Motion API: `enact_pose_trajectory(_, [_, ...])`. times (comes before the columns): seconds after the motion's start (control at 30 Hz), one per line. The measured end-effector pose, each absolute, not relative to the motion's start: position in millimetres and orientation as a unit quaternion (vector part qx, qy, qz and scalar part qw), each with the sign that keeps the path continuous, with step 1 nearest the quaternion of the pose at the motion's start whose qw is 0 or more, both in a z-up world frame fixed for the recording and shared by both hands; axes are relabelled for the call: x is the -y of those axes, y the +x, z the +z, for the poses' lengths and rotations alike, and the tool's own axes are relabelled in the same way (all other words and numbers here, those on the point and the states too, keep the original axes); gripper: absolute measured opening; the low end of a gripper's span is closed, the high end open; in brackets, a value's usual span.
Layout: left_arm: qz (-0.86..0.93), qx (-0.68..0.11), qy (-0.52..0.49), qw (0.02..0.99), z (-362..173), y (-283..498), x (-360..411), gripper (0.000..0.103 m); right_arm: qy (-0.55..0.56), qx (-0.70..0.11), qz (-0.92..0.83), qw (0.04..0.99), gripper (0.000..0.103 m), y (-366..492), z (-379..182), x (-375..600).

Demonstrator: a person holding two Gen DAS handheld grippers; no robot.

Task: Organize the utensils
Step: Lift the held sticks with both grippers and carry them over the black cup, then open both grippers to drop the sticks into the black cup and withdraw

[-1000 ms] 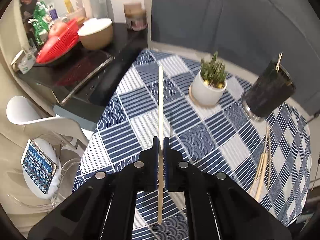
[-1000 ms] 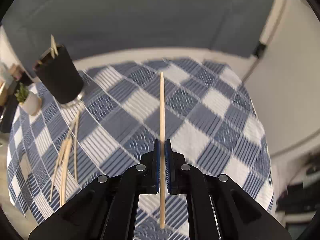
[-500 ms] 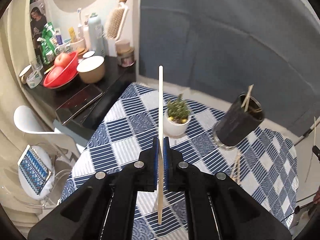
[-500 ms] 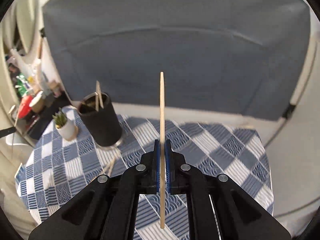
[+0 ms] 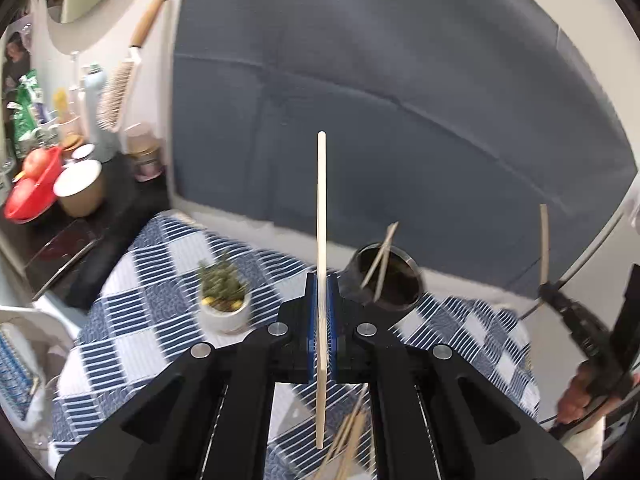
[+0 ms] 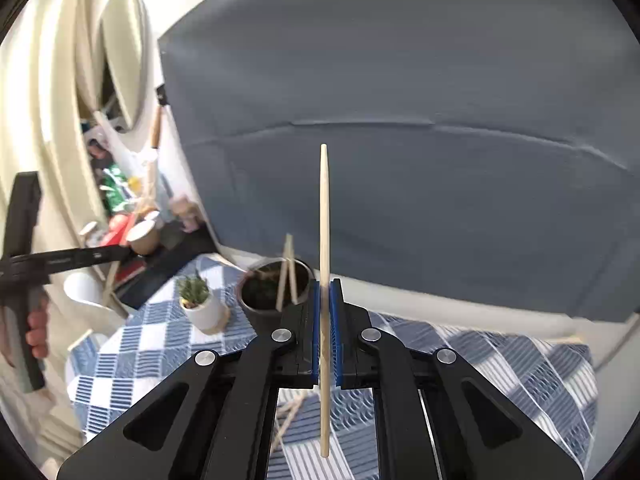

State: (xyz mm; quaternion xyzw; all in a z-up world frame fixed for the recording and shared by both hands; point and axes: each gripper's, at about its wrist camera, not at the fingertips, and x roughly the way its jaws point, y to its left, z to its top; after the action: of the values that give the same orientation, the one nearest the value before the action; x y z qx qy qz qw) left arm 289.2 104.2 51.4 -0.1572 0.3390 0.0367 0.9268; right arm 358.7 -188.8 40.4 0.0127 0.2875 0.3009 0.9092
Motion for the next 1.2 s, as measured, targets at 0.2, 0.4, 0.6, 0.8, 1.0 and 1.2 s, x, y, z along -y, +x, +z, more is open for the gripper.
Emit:
enact_pose_trajectory(0.2, [-0.041,-0.295,-0.22,0.929,39.9,323.0,-95.5,0.005,0.027,-0.27,0.351,0.896,0.005,389.7,36.0,169.5])
enact_pose_trajectory(0.4, [-0.089,-0.28,-0.242,0.925,22.3,357.5,-86.3,0.005,0.046,-0.255,0.398,0.88,0.005,416.1,32.7,141.5])
enact_pose_trajectory(0.6, [-0.106,-0.266,-0.26,0.922,8.6,387.4,-87.8,0.005,0.053,-0.246,0.434,0.865,0.005,443.0,20.9,108.8])
enact_pose_trajectory(0.8, [-0.13,-0.249,-0.256,0.925,-7.4,411.8,-87.6,0.005,0.052,-0.238,0.459,0.855,0.005,467.1,3.8,90.8])
enact_pose_trajectory(1.0, [-0.142,-0.234,-0.274,0.922,-22.7,424.3,-91.1,0.005,0.048,-0.245,0.455,0.855,0.005,482.1,-17.3,83.3])
enact_pose_trajectory(1.2, [-0.146,-0.234,-0.271,0.922,-41.9,433.8,-84.9,0.005,0.046,-0.265,0.447,0.853,0.005,490.8,-42.1,79.2])
